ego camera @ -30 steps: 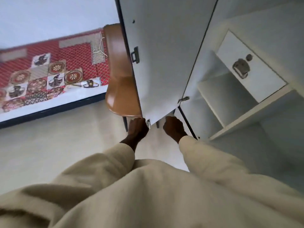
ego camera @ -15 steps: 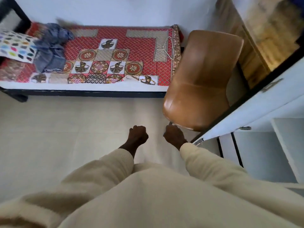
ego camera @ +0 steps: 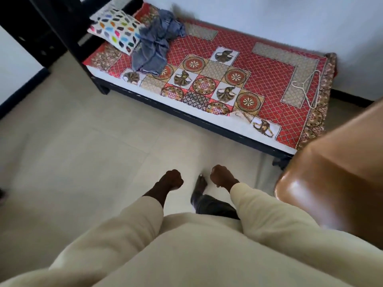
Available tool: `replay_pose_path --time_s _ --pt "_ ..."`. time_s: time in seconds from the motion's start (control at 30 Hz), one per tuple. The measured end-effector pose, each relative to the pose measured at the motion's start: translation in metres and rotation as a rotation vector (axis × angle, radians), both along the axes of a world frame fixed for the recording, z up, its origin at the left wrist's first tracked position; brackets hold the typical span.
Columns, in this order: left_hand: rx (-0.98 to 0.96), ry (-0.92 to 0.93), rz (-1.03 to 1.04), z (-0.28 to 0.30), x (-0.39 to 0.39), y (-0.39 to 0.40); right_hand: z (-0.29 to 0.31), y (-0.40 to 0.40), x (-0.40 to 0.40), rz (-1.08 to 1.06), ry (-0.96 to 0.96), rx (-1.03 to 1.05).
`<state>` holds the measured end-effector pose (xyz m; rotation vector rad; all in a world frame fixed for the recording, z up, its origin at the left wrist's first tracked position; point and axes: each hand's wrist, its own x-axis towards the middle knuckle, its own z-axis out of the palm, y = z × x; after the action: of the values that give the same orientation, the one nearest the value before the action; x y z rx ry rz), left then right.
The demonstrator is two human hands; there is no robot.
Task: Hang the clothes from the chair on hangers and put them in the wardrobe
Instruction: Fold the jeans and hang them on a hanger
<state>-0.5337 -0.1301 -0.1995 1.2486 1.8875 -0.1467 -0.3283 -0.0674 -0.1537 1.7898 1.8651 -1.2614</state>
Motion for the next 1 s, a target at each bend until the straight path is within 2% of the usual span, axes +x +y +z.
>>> replay_pose_path --time_s 0.13,0.27,0.33,0.37,0.4,0.43,0.47,0.57,0.7,0.87,0.93,1.0 --pt "0.009 -0.016 0.119 0.004 -0.049 0.066 -0.013 0.077 -0.062 0.025 0.014 -0.049" --pt "0.044 -0.009 0.188 -0.003 -0.12 0.142 -0.027 0.192 -0.136 0.046 0.036 -0.079" --pt "-0.091 -0.016 0.16 -0.008 -0.164 0.187 -0.028 0.249 -0.175 0.029 0.086 -0.092" --pt "-0.041 -0.014 0.27 -0.002 -0.177 0.206 -0.027 0.271 -0.19 0.006 0.102 -0.093" --pt "-0.135 -0.106 0.378 0.015 -0.189 0.23 -0.018 0.293 -0.207 -0.006 0.119 -0.096" --pt "-0.074 -0.139 0.506 0.023 -0.199 0.249 -0.017 0.312 -0.218 -0.012 0.117 -0.107" --pt "0.063 -0.053 0.457 0.024 -0.209 0.265 -0.014 0.326 -0.227 -0.015 0.118 -0.112" --pt "0.061 0.02 0.313 0.033 -0.253 0.335 0.001 0.38 -0.265 -0.065 0.12 -0.13" --pt "0.105 0.044 0.231 0.0 -0.328 0.425 -0.009 0.466 -0.315 0.017 0.087 -0.049" --pt "0.116 -0.017 0.137 -0.022 -0.426 0.586 -0.045 0.599 -0.392 -0.059 0.006 0.053" --pt "0.12 -0.018 0.124 -0.03 -0.464 0.643 -0.057 0.645 -0.422 -0.022 -0.075 0.042" --pt "0.159 -0.033 0.184 -0.036 -0.499 0.695 -0.052 0.687 -0.455 -0.072 -0.075 -0.024"
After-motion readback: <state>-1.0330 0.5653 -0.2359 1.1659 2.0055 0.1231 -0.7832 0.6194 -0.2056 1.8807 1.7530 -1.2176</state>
